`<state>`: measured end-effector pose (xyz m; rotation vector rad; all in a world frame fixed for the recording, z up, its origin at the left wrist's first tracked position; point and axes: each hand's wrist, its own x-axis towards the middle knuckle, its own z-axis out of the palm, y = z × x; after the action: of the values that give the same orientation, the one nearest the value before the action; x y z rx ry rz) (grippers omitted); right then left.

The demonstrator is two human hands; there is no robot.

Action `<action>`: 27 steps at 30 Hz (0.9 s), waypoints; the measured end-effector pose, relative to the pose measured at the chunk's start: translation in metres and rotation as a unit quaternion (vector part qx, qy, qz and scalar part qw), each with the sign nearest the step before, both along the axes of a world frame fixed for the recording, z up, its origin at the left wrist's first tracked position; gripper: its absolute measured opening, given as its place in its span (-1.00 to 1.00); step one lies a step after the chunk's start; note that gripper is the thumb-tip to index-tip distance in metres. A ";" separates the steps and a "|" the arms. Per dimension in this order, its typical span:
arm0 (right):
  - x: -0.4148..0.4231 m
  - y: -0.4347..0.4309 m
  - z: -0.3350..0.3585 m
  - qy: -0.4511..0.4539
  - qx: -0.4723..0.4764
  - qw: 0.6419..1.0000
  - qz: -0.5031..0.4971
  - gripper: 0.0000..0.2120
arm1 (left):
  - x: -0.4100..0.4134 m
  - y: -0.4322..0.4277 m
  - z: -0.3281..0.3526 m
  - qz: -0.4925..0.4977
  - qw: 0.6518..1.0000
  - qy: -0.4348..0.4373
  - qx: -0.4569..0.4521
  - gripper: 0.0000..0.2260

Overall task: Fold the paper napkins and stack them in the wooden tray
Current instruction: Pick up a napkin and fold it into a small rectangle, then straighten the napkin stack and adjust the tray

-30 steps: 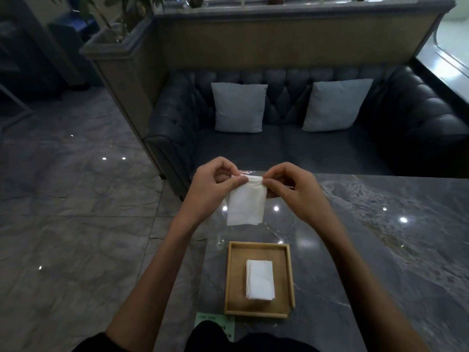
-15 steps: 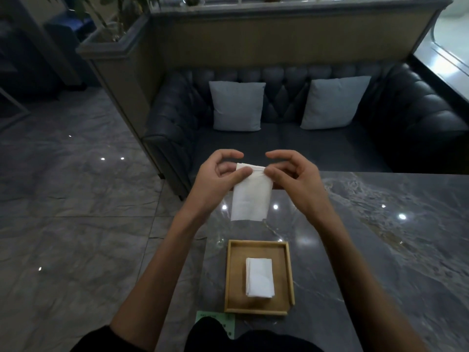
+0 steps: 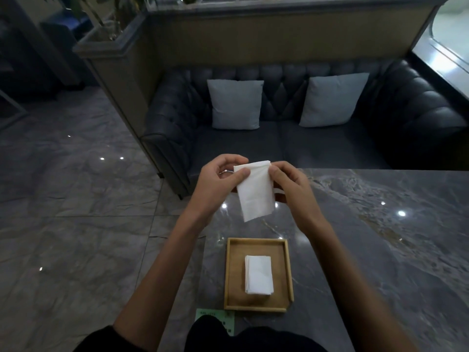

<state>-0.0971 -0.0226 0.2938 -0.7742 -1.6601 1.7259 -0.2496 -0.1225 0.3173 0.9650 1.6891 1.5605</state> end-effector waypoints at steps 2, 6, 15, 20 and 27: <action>-0.001 -0.002 0.000 -0.007 0.040 0.999 -0.013 -0.83 | 0.002 0.000 0.001 0.001 1.000 0.002 -0.001 -0.90; -0.006 -0.010 -0.003 -0.020 0.097 0.990 -0.097 -0.82 | 0.010 0.002 0.000 0.011 1.000 -0.024 -0.001 -0.92; 0.012 -0.023 -0.033 -0.038 0.078 0.996 0.000 -0.89 | 0.024 -0.011 -0.026 0.113 0.987 -0.115 0.002 -0.94; 0.033 -0.021 -0.054 -0.124 0.133 0.983 0.023 -0.88 | 0.032 -0.037 -0.062 0.049 0.997 -0.045 -0.044 -0.67; 0.025 -0.004 -0.056 -0.344 0.315 0.833 0.298 -0.88 | 0.034 -0.049 -0.100 -0.129 0.972 0.105 -0.166 -0.74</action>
<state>-0.0720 -0.0261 0.2380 -0.6047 -3.0151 1.1014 -0.2159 -0.1719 0.2177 1.1467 1.8110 0.9978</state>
